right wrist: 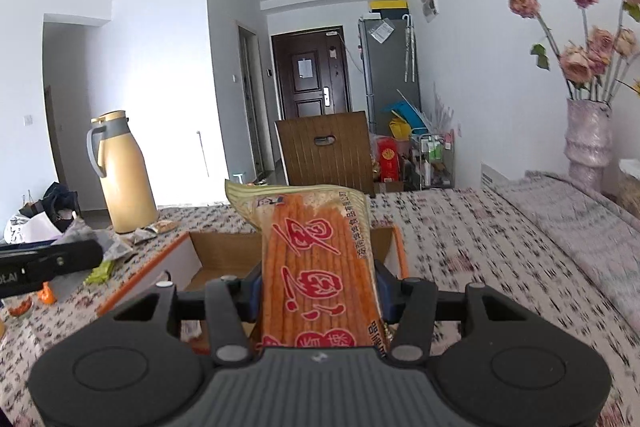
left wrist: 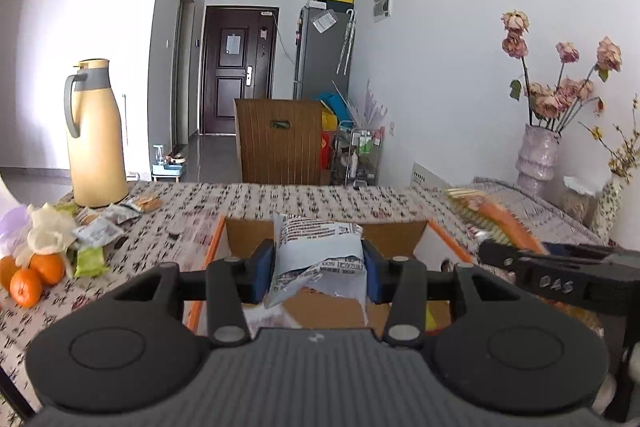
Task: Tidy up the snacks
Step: 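Carry the orange bag into the box while the left gripper carries a white packet in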
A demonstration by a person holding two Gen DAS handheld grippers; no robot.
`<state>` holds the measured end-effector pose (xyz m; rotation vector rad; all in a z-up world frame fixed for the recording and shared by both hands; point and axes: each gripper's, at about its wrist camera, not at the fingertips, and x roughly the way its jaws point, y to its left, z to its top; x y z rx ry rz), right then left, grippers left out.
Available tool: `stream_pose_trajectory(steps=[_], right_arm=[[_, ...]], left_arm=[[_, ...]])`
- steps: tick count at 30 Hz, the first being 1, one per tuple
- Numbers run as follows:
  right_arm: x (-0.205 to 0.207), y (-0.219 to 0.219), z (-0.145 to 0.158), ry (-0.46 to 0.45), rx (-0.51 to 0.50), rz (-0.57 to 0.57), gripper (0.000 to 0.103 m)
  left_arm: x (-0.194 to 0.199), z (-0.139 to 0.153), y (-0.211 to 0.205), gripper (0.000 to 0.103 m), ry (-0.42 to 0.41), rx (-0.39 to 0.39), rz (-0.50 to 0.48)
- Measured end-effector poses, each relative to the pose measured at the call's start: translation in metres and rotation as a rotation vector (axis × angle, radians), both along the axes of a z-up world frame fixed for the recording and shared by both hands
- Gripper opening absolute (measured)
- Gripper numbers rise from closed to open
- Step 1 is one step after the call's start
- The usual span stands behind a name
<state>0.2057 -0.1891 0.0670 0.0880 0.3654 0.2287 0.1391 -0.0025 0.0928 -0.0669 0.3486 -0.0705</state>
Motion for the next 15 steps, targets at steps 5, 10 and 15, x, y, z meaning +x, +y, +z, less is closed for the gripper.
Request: stream_pose_trajectory(steps=[5, 10, 15], right_arm=[[0.04, 0.013, -0.002, 0.027, -0.008, 0.007, 0.051], [0.079, 0.023, -0.014, 0.084, -0.028, 0.005, 0.051], [0.099, 0.028, -0.04, 0.141, -0.035, 0.012, 0.051]], left_arm=[[0.036, 0.003, -0.005, 0.045, 0.031, 0.0, 0.058], [0.069, -0.009, -0.004, 0.045, 0.087, -0.006, 0.117], [0.091, -0.035, 0.002, 0.045, 0.165, -0.014, 0.146]])
